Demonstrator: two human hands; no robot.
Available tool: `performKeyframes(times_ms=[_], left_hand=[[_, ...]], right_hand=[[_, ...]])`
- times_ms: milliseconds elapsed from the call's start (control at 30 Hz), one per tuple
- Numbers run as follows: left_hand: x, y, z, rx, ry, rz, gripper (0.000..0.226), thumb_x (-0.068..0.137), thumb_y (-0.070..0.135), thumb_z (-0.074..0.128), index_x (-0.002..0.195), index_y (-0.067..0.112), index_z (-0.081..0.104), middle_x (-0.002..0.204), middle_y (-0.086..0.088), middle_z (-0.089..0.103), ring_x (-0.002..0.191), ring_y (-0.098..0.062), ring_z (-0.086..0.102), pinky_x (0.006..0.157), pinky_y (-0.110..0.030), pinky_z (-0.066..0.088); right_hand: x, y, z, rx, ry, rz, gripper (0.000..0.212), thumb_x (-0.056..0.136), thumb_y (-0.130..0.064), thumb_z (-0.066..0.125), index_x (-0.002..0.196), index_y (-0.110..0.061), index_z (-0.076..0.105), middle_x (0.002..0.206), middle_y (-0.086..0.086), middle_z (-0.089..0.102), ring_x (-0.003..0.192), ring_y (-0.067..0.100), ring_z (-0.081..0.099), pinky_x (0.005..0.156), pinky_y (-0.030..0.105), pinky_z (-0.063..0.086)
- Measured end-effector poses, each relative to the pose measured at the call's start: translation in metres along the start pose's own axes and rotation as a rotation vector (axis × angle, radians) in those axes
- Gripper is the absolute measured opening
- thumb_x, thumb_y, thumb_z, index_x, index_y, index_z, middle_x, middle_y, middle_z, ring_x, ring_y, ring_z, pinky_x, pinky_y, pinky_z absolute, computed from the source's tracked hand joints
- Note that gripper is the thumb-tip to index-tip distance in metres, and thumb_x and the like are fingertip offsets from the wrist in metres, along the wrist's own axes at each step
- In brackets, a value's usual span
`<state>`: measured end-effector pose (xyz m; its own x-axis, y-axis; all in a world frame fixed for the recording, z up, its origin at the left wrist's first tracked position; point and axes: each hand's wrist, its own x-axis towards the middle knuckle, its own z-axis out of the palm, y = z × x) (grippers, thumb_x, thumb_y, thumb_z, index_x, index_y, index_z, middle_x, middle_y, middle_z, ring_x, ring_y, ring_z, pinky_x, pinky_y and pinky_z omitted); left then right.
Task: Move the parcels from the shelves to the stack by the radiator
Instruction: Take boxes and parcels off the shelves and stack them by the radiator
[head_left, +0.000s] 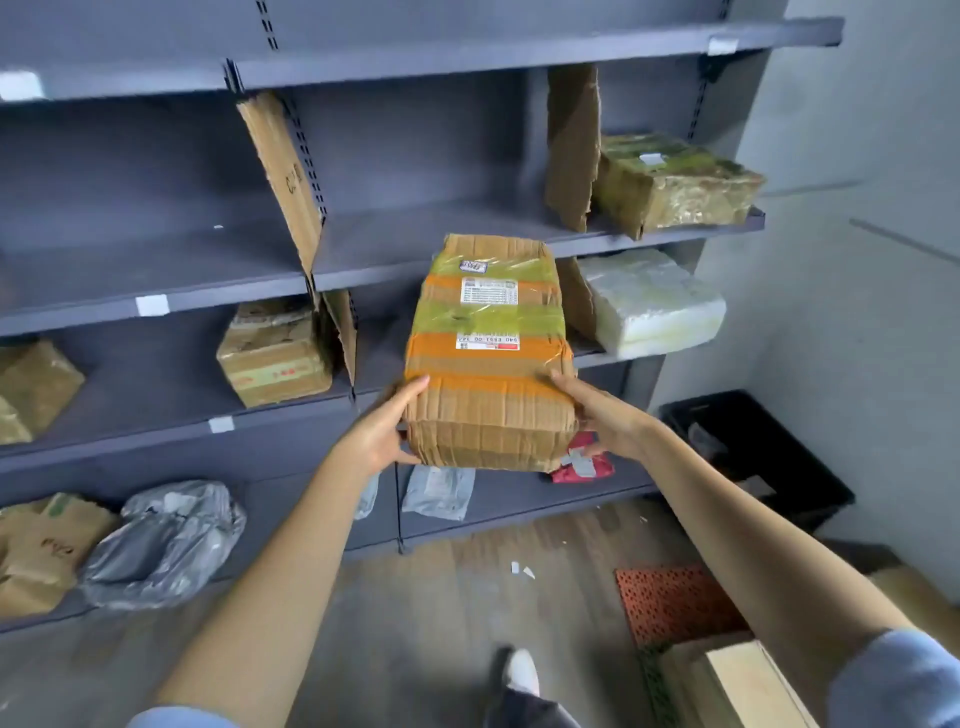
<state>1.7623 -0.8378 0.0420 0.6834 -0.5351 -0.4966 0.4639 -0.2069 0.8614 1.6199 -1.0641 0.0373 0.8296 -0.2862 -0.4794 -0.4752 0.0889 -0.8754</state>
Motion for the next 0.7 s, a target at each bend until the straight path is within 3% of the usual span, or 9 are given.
performKeyframes(times_ms=[100, 200, 300, 367, 467, 500, 600, 700], left_hand=[[-0.013, -0.048, 0.017, -0.011, -0.047, -0.09, 0.058, 0.085, 0.049, 0.058, 0.137, 0.03, 0.041, 0.139, -0.007, 0.048, 0.124, -0.03, 0.048, 0.065, -0.049, 0.053], [-0.016, -0.086, 0.043, 0.029, -0.084, -0.212, 0.061, 0.082, 0.054, 0.059, 0.134, 0.025, 0.045, 0.135, -0.01, 0.05, 0.116, -0.031, 0.053, 0.08, -0.055, 0.05], [-0.007, -0.123, 0.077, 0.096, -0.174, -0.345, 0.051, 0.082, 0.055, 0.057, 0.12, 0.021, 0.051, 0.118, -0.01, 0.053, 0.104, -0.031, 0.056, 0.096, -0.063, 0.04], [-0.004, -0.146, 0.114, 0.182, -0.229, -0.424, 0.051, 0.083, 0.055, 0.055, 0.122, 0.022, 0.052, 0.122, -0.014, 0.055, 0.117, -0.034, 0.051, 0.1, -0.064, 0.036], [-0.007, -0.172, 0.185, 0.304, -0.307, -0.472, 0.054, 0.087, 0.051, 0.052, 0.132, 0.022, 0.041, 0.133, -0.012, 0.045, 0.125, -0.035, 0.043, 0.101, -0.064, 0.034], [-0.007, -0.18, 0.211, 0.342, -0.338, -0.474, 0.053, 0.089, 0.048, 0.052, 0.134, 0.023, 0.039, 0.133, -0.011, 0.043, 0.128, -0.034, 0.041, 0.101, -0.065, 0.034], [-0.005, -0.206, 0.29, 0.493, -0.457, -0.453, 0.052, 0.091, 0.04, 0.052, 0.14, 0.029, 0.037, 0.144, -0.01, 0.038, 0.132, -0.032, 0.038, 0.102, -0.064, 0.035], [-0.003, -0.237, 0.371, 0.616, -0.549, -0.461, 0.055, 0.094, 0.037, 0.051, 0.144, 0.032, 0.03, 0.148, -0.01, 0.036, 0.135, -0.032, 0.036, 0.102, -0.058, 0.036]], right_hand=[[-0.036, 0.048, 0.004, 0.148, -0.017, 0.045, 0.07, 0.077, -0.067, 0.052, 0.139, -0.043, 0.029, 0.138, 0.003, 0.048, 0.116, 0.031, 0.054, 0.09, 0.056, 0.046], [-0.065, 0.095, -0.008, 0.196, 0.09, 0.119, 0.07, 0.074, -0.068, 0.056, 0.136, -0.048, 0.03, 0.14, 0.003, 0.044, 0.118, 0.033, 0.051, 0.09, 0.053, 0.048], [-0.098, 0.137, -0.026, 0.348, 0.215, 0.218, 0.048, 0.084, -0.055, 0.055, 0.123, -0.032, 0.041, 0.126, 0.005, 0.049, 0.107, 0.025, 0.053, 0.089, 0.044, 0.045], [-0.118, 0.177, -0.044, 0.47, 0.336, 0.307, 0.036, 0.086, -0.047, 0.056, 0.111, -0.023, 0.045, 0.109, 0.005, 0.052, 0.094, 0.022, 0.053, 0.085, 0.04, 0.044], [-0.149, 0.233, -0.077, 0.594, 0.497, 0.426, 0.071, 0.076, -0.054, 0.064, 0.131, -0.018, 0.039, 0.13, 0.011, 0.043, 0.12, 0.03, 0.045, 0.105, 0.047, 0.037], [-0.16, 0.251, -0.091, 0.639, 0.54, 0.446, 0.074, 0.075, -0.055, 0.064, 0.133, -0.019, 0.036, 0.135, 0.012, 0.04, 0.125, 0.033, 0.041, 0.107, 0.051, 0.035], [-0.2, 0.301, -0.138, 0.774, 0.674, 0.463, 0.059, 0.079, -0.054, 0.061, 0.122, -0.021, 0.039, 0.133, 0.012, 0.039, 0.124, 0.034, 0.04, 0.105, 0.052, 0.038], [-0.24, 0.355, -0.185, 0.854, 0.829, 0.495, 0.062, 0.075, -0.056, 0.063, 0.124, -0.023, 0.043, 0.131, 0.009, 0.043, 0.12, 0.034, 0.044, 0.102, 0.054, 0.04]])
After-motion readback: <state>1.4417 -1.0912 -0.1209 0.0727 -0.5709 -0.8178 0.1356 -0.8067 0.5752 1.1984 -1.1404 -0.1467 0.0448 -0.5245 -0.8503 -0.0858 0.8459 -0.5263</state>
